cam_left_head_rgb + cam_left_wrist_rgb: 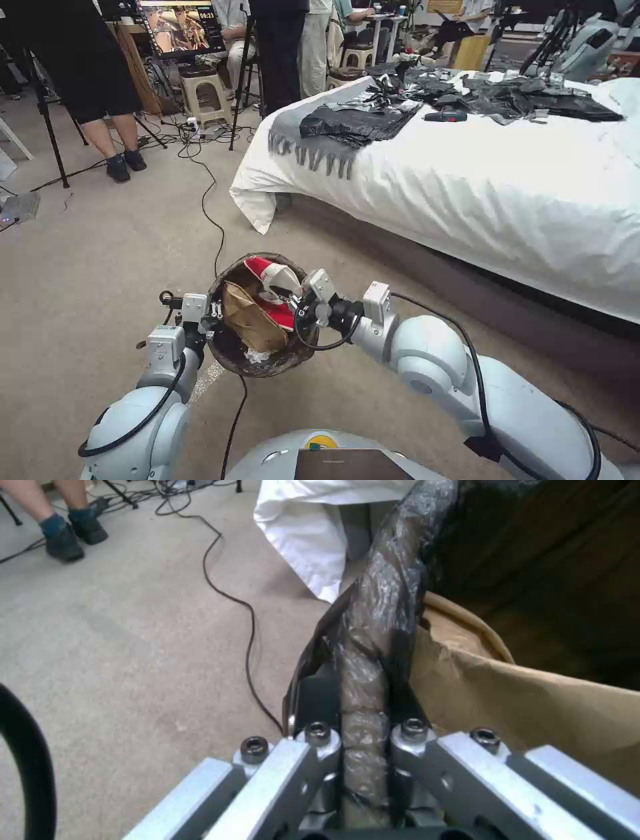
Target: Pick up the trash bin, then pick up the garbage from the floor and place it into the trash bin.
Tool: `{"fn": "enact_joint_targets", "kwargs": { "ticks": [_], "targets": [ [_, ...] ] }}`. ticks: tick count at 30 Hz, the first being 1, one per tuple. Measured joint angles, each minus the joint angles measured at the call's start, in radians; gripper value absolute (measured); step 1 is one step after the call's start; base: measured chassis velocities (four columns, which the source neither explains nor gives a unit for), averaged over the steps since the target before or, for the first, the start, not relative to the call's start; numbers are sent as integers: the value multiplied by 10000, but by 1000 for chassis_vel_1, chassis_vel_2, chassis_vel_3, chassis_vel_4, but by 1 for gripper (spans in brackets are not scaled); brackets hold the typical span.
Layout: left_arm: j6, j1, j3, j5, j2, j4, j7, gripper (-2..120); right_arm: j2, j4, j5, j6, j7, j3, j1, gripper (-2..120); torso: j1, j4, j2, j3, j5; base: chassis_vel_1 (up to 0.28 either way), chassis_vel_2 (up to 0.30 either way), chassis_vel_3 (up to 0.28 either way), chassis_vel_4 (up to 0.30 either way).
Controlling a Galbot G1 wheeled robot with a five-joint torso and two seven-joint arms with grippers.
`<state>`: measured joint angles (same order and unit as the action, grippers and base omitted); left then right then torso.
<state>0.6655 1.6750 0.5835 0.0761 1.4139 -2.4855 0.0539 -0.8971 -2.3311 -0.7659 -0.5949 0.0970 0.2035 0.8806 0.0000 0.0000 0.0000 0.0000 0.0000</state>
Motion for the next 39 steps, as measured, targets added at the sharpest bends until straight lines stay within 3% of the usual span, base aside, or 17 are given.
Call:
{"fn": "enact_joint_targets", "kwargs": {
  "ticks": [7, 13, 15, 27, 39],
  "targets": [
    [-1, 8, -15, -19, 19, 0, -4, 2, -77, -31, -10, -183, 313, 309, -277, 22, 0, 0, 0, 0, 0, 0, 0, 0, 0],
    [-2, 9, -24, -22, 22, 0, -10, 2, -142, 30, -31, -230, 470, 556, -520, 49, 0, 0, 0, 0, 1, 0, 0, 0, 0],
    [-2, 10, -23, -23, 22, 0, -11, 2, -145, 38, -33, -232, 477, 565, -531, 52, 0, 0, 0, 0, 1, 0, 0, 0, 0],
    [-4, -7, -22, -24, 22, -3, -15, 2, -64, -150, -160, -237, 571, 229, -416, 97, 0, 0, 0, 0, 1, 0, 0, 0, 0],
    [-4, -10, 11, -13, 17, -2, -18, 2, 156, -666, -385, -20, 895, -1109, -17, 100, 0, 0, 0, 0, 1, 0, 0, 0, 0]
  ]
}}
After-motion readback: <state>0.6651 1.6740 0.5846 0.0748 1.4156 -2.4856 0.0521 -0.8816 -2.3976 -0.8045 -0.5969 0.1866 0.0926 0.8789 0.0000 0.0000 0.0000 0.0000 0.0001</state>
